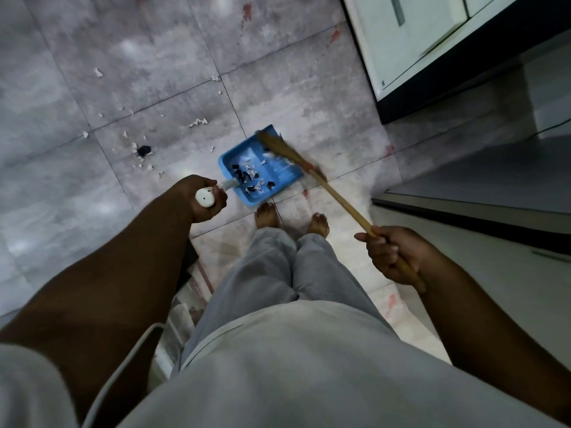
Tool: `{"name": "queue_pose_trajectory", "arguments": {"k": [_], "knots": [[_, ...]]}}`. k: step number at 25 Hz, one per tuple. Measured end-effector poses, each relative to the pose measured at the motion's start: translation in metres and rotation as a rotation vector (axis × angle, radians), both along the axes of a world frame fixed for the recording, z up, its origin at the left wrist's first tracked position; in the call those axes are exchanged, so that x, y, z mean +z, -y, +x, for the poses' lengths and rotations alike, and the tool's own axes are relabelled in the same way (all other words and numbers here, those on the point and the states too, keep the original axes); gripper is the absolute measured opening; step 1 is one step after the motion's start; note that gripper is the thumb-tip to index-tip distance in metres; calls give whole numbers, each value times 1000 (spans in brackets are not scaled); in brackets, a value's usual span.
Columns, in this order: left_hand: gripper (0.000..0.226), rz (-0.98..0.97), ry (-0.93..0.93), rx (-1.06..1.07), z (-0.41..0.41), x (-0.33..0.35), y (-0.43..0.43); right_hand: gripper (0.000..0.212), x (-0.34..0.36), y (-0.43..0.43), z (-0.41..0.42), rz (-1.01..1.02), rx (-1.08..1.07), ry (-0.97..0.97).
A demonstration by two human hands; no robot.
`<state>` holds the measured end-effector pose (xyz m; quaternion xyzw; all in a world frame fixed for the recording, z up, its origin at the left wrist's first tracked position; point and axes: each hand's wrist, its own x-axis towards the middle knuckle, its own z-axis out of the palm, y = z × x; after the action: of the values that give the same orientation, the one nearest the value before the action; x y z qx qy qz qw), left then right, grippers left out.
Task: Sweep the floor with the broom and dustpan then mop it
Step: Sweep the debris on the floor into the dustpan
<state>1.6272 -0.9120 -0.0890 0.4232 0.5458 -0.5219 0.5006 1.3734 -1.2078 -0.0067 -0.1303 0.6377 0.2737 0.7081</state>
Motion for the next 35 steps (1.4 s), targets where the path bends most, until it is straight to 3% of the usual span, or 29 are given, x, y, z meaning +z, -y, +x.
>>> {"name": "queue_pose_trajectory", "arguments": {"k": [5,14,18,22,30,35], "knots": [[23,-71,7,92,-9,9,4,26,40,16,-32,-34,8,21],[25,-87,17,177,-17,6,-15,27,10,16,-9,-105,127,-64],[25,-84,8,204,-15,3,-17,27,29,9,-28,-25,148,-40],[26,-102,7,205,-16,3,-26,25,45,27,-26,-84,155,-1],[26,-106,-9,301,-22,0,-38,28,-15,37,58,-170,199,25],[24,-114,-16,320,-23,-4,-37,26,3,16,26,-85,328,-7]]}}
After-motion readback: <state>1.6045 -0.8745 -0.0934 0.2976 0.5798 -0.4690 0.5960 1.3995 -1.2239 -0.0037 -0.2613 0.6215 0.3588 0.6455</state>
